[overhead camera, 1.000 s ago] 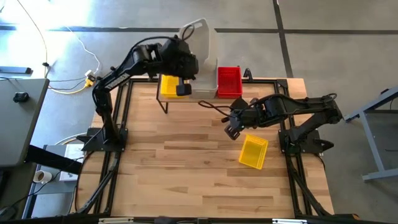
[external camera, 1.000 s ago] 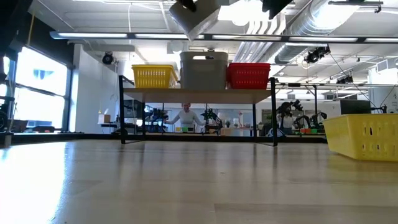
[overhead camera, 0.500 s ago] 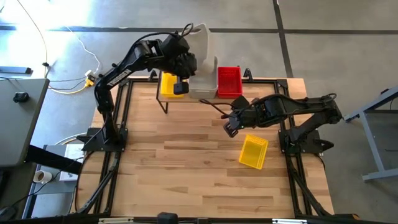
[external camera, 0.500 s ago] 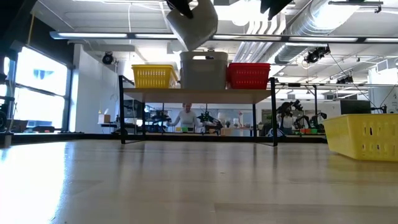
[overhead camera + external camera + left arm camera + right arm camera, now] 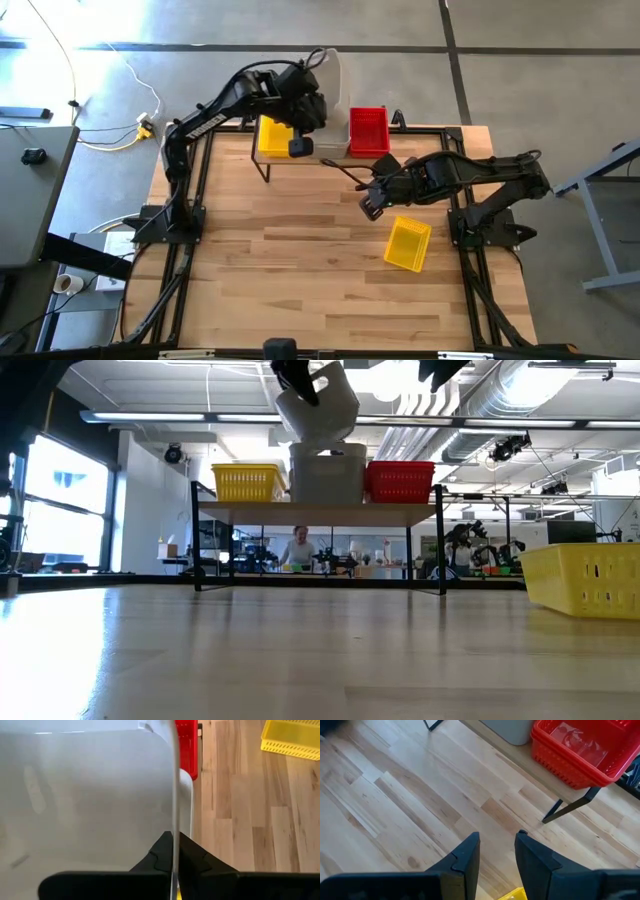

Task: Stack baskets on shelf by color
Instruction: Stack the gray bin on top of the gray bins on the shelf

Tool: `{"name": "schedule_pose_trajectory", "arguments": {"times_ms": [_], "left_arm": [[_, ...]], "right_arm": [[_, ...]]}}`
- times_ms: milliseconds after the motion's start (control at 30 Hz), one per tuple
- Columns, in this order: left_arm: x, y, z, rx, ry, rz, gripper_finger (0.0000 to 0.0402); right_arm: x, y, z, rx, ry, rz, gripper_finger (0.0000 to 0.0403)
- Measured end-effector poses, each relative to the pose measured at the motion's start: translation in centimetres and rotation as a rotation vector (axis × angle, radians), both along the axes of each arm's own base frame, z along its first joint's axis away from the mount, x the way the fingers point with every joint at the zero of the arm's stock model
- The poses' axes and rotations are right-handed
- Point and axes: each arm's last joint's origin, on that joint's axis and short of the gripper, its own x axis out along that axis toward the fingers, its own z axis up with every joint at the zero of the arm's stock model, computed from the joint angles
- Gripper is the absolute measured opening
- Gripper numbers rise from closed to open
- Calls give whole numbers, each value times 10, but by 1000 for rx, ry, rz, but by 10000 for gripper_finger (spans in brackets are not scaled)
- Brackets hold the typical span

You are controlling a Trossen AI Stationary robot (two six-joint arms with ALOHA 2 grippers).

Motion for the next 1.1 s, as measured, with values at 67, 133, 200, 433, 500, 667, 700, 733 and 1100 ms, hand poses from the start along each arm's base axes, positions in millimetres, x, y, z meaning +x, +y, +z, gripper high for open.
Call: {"name": "schedule_pose_trajectory", "arguments": {"times_ms": [67, 133, 200, 433, 500, 667, 700, 733, 1100], "left_arm": [[3, 1, -4, -5, 10, -1, 0], [5, 2, -7, -15, 18, 5, 0], [7, 2, -10, -26, 29, 7, 0], [12, 5, -24, -50, 110, 28, 0], [15, 5, -28, -58, 117, 31, 0], [19, 4, -32, -52, 137, 25, 0], [21, 2, -32, -44, 142, 24, 0], [21, 2, -33, -39, 148, 24, 0], [24, -2, -33, -31, 154, -1, 0]], "right_arm": [[0, 0, 0, 0, 0, 0, 110], [0, 0, 0, 0, 0, 0, 110], [0, 0, 0, -1, 0, 0, 110], [0, 0, 0, -4, 3, 6, 110], [0, 0, 0, -4, 3, 6, 110], [0, 0, 0, -8, 9, 19, 110], [0, 0, 0, -9, 10, 21, 110], [0, 0, 0, -9, 11, 23, 110], [0, 0, 0, -6, 11, 25, 110]]}}
